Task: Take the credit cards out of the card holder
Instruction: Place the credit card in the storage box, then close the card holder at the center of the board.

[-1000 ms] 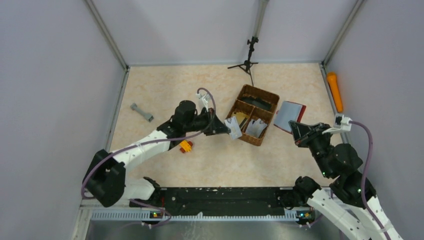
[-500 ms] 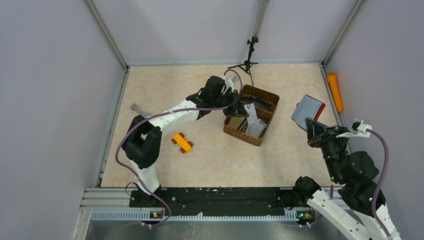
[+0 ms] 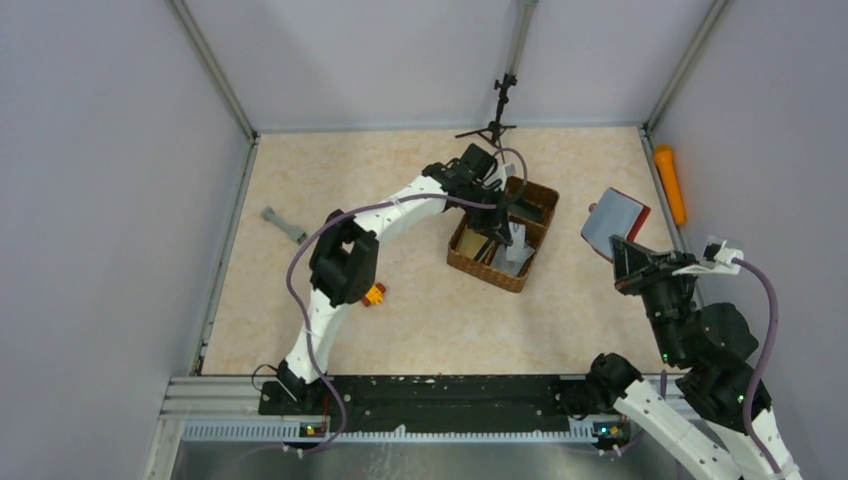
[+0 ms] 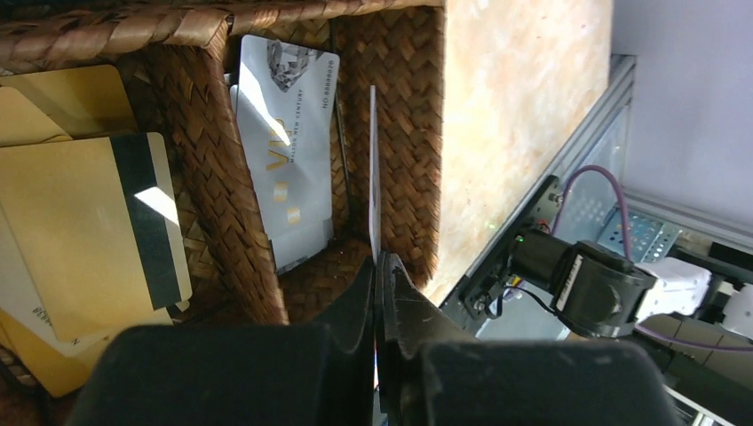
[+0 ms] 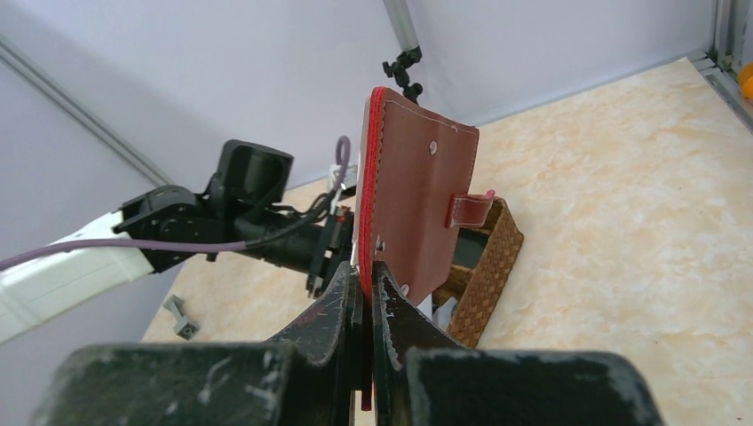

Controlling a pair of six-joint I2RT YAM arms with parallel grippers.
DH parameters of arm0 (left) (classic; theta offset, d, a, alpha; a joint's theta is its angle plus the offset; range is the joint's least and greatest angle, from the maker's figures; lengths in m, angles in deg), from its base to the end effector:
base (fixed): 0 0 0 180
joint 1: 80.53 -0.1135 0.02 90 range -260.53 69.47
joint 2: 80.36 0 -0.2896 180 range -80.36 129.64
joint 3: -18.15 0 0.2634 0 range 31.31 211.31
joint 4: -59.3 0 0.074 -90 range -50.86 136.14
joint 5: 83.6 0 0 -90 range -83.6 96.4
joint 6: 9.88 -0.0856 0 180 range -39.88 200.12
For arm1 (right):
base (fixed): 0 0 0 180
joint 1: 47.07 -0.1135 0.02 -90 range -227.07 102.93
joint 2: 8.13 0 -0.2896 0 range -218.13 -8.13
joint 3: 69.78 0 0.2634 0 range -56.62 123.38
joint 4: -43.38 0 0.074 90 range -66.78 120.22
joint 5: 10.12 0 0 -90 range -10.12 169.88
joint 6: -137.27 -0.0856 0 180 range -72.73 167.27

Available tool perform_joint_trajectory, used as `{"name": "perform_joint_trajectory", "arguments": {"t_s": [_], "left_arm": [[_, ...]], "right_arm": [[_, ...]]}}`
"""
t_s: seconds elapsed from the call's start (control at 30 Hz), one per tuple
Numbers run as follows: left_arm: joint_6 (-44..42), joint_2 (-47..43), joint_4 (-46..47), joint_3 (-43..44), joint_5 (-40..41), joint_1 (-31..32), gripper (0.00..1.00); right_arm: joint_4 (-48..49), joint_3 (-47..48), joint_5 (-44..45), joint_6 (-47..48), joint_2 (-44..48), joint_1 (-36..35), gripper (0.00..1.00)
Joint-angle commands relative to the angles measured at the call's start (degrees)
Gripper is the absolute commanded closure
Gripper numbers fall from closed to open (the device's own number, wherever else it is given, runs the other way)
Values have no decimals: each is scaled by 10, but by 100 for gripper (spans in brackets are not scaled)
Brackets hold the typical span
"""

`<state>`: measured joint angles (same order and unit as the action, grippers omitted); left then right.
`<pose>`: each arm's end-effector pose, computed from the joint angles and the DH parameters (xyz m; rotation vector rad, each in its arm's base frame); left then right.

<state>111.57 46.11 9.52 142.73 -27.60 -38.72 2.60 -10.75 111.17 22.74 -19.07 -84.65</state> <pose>0.3745 -0.3992 0.2240 0.5276 2.6536 -1.2180 0.0727 -0.0001 0.3832 0.2858 1.4527 0.4887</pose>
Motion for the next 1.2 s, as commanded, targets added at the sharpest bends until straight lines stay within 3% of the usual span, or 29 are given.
{"name": "perform_joint_trajectory", "arguments": {"t_s": [0.0,0.13,0.3,0.47,0.67,0.77,0.87,0.9,1.17], "left_arm": [[-21,26,-50,59,20,13,100],[-27,36,-69,72,37,17,92],[-31,30,-87,66,30,18,62],[-38,-48,-66,6,58,17,54],[-19,-244,55,-193,79,14,43],[16,-376,205,-388,85,9,22],[58,-484,328,-521,46,-3,13],[72,-511,355,-552,33,-8,4],[151,-661,566,-746,-4,-29,1]], "right_arm": [[30,0,-15,-14,-5,5,100],[26,-11,-26,-37,-8,5,100],[31,-24,-37,-57,-13,4,100],[44,-34,-81,-76,-32,5,100],[81,-47,-177,-86,-60,5,100],[110,-68,-232,-96,-60,4,100],[151,-100,-275,-121,-54,5,100],[169,-115,-288,-134,-54,5,100],[386,-217,-445,-263,-78,5,100]]}}
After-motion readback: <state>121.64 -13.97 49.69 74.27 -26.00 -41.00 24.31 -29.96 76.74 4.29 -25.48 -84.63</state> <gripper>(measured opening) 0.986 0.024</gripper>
